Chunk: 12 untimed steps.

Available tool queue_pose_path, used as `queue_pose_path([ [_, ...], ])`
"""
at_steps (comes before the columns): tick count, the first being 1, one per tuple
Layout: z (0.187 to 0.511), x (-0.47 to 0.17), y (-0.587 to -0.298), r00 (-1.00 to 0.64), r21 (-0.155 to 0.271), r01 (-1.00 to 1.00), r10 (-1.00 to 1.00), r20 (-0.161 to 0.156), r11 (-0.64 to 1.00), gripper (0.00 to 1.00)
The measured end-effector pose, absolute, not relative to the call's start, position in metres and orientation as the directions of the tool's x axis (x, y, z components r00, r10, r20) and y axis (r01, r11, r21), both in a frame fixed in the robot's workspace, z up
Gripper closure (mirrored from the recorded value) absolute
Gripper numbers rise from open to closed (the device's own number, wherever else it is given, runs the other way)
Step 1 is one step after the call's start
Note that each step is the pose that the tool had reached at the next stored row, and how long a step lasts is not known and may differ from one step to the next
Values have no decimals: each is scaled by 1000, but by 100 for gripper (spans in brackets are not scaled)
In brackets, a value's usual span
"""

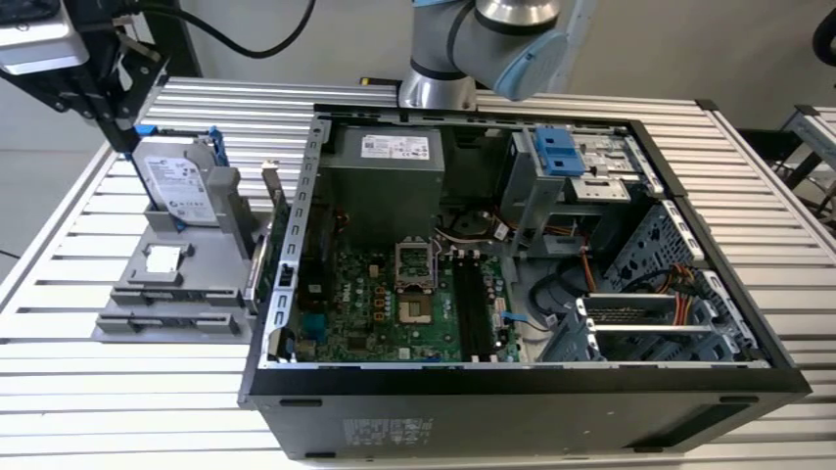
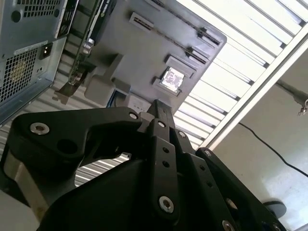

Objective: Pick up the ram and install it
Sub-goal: 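Pick up the ram and move it above insertion slot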

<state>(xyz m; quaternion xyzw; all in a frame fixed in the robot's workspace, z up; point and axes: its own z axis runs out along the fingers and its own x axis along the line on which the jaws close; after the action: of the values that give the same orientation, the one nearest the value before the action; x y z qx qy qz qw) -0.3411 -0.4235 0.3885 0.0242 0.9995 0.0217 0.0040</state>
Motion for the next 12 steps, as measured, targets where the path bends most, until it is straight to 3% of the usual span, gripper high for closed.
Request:
queue_pose_path([
  [12,388,-344,-425,-999,44,48,48,-7,998,100],
])
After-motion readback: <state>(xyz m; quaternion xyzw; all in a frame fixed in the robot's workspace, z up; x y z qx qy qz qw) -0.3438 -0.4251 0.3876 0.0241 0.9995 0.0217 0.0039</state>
